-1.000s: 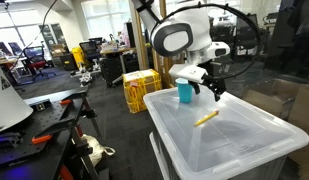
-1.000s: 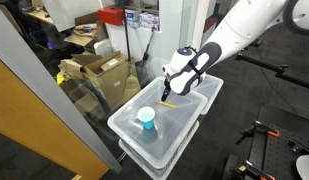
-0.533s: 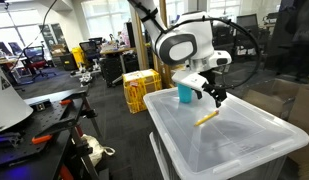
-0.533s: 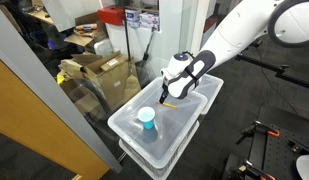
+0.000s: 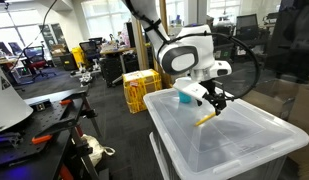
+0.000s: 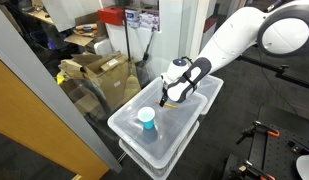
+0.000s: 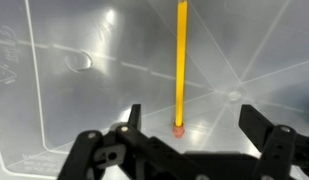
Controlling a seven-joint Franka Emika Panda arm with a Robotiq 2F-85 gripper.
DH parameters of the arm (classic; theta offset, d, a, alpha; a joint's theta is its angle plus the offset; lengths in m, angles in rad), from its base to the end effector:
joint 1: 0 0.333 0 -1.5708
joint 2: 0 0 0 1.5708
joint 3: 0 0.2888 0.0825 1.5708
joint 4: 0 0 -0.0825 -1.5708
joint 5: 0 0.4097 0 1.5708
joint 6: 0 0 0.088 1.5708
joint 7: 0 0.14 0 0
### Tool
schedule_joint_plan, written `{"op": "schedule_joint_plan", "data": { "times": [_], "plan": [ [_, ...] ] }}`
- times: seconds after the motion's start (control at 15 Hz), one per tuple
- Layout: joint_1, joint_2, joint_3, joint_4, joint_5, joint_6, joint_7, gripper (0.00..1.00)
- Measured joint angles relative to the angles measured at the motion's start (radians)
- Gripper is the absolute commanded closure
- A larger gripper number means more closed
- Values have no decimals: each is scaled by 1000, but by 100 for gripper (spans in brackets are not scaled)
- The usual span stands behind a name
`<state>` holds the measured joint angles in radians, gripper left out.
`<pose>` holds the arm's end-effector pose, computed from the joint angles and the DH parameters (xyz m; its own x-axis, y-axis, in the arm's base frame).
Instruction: Pick up the pen and put it in the cup
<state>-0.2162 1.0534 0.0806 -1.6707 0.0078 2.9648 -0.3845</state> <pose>0.6472 -0.0885 -0.0501 0.9502 0.1877 0.2486 0.1883 -0.9819 0.0217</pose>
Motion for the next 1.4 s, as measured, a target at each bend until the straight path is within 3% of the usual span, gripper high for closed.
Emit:
{"op": "schedule_joint_plan", "data": {
  "times": [0.33, 0.87, 1.0, 1.27, 1.4],
  "plan": [
    [-6, 22, 0, 25, -1, 0, 0, 36],
    [-12, 44, 2, 47, -1, -21, 0, 37],
    [-12, 51, 2, 55, -1, -39, 0, 62],
    [-12, 62, 3, 68, -1, -53, 0, 94],
    [-12, 63, 3, 72, -1, -55, 0, 100]
  ]
}}
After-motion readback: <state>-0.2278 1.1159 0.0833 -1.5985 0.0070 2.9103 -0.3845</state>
